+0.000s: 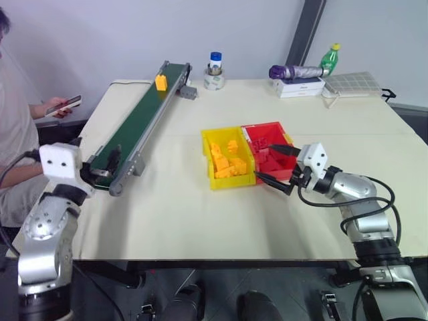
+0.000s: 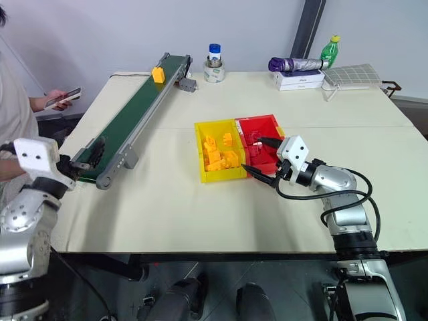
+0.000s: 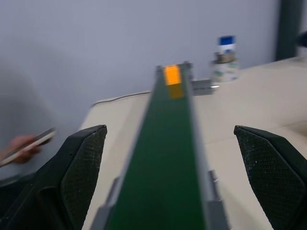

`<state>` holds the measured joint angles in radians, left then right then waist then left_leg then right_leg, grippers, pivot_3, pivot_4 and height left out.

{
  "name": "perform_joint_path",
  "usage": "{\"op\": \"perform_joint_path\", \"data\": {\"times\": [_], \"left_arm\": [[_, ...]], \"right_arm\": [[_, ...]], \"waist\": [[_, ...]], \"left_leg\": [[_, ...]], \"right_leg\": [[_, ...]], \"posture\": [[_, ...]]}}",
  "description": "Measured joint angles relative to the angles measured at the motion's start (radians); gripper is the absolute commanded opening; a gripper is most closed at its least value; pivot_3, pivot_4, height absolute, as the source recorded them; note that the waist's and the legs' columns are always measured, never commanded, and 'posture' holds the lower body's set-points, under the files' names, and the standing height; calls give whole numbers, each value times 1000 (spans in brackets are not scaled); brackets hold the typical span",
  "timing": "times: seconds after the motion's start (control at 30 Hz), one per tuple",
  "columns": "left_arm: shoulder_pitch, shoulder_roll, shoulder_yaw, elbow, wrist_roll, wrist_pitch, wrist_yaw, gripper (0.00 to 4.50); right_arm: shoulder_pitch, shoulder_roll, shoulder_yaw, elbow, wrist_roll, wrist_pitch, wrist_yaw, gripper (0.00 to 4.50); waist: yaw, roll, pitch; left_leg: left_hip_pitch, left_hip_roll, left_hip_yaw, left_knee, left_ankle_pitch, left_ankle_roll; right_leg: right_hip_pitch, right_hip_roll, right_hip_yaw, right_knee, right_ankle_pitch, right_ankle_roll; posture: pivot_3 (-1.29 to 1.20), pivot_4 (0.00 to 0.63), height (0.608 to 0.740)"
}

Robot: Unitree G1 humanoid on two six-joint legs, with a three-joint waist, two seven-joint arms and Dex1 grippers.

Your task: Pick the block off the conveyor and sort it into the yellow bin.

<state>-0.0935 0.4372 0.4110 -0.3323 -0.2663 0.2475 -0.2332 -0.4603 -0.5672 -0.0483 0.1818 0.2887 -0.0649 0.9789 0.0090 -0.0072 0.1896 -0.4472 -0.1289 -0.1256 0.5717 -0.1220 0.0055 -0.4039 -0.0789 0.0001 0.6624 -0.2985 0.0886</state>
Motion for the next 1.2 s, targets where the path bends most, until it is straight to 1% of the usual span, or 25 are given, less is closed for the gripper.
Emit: {"op": "perform_joint_path", "data": {"times": [0.17,0.27,0.5,0.9,1.2], "left_arm": [[94,-90,-2,-53,49,-1,90,4483],[112,-119,-5,-76,59,3,114,4483],[80,-118,-22,-81,46,50,104,4483],[39,-112,-44,-51,35,75,74,4483],[-30,-92,-56,-29,34,121,55,4483]], "right_arm": [[-7,2,1,8,0,-7,1,4500],[-19,3,2,18,0,-8,1,4500],[-20,4,4,21,-1,-9,3,4500],[-19,4,4,21,-1,-10,0,4500],[-18,4,4,21,-1,-10,-2,4500]], "waist": [[2,0,0],[5,0,0],[3,0,0],[3,0,0],[3,0,0]], "left_leg": [[0,0,0,1,0,0],[0,0,0,1,0,0],[0,0,0,1,0,0],[0,0,0,1,0,0],[0,0,0,2,0,0]], "right_leg": [[1,0,0,1,0,0],[1,0,-1,1,0,0],[1,0,-1,0,0,0],[1,0,-1,0,0,0],[1,0,-1,1,0,0]], "posture": [[0,150,740],[0,150,740],[0,150,740],[0,150,740],[0,150,740]]}}
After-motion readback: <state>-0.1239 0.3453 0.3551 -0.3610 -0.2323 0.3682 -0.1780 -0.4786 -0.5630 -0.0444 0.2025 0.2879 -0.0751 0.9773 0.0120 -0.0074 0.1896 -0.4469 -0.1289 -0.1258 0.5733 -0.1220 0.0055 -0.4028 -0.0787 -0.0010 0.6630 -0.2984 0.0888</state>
